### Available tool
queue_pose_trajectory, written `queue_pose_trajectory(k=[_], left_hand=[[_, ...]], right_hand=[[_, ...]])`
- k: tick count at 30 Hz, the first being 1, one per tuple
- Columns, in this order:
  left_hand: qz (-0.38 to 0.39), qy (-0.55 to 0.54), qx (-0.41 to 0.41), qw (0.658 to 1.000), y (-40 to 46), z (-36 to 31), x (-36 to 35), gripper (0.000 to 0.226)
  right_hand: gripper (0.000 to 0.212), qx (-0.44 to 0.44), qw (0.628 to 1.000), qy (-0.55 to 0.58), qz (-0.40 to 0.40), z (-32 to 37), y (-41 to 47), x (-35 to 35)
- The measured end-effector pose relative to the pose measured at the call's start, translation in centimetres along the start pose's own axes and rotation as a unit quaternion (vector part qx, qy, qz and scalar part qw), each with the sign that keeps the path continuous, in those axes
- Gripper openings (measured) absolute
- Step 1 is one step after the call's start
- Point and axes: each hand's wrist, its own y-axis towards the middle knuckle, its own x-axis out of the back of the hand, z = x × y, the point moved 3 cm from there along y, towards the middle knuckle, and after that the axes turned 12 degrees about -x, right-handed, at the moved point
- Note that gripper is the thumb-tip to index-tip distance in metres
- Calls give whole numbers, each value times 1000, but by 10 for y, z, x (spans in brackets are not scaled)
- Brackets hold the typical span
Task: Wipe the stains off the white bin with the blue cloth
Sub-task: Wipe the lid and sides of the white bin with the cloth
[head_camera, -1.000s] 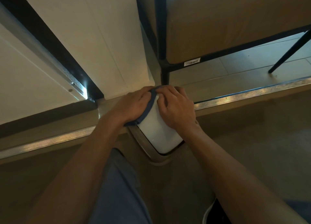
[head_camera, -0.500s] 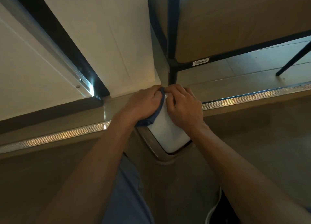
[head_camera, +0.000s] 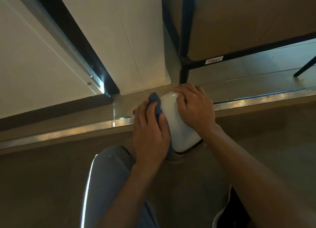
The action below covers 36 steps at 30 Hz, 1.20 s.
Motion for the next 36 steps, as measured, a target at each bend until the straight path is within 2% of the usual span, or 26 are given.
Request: queue_pose_trajectory(k=[3,6,9,12,15,17,19,22,26,29,31,34,36], left_hand=[[34,0,91,995,42,11,1,38],[-20,27,40,999,25,0,-1,41],[-46,29,17,998,-48,-20,-22,54],[-57,-32,44,997,-85,-25,-35,62],[-83,-106,92,987,-59,-16,-28,60],[-113,-175,163,965,-20,-1,-17,51],[-110,-255,234,932,12,15,-11,39],[-137,-259,205,934,2,14,-13,43],[-130,-164,185,960,-82,-34,-37,58],[-114,-203,181,955,-81,-32,-39,58],[-135,-234,192,943,-46,-8,-28,56],[-112,-327,272,898,11,29,-16,46],[-114,-342,274,891,15,30,-14,45]], right_hand=[[32,-6,1000,-4,7,1,1,-1],[34,-10,1000,-4,5,1,2,0],[32,-6,1000,-1,10,0,2,0],[35,0,1000,3,8,1,1,1],[34,4,1000,8,9,1,1,1],[33,5,1000,6,9,0,1,1],[32,2,1000,4,9,-1,0,0],[34,-8,1000,4,2,0,0,-1],[34,-4,1000,4,0,1,0,0],[35,2,1000,-1,0,0,-1,0],[35,2,1000,0,1,-1,0,1],[31,2,1000,7,5,0,0,0],[30,-3,1000,7,0,0,0,0]])
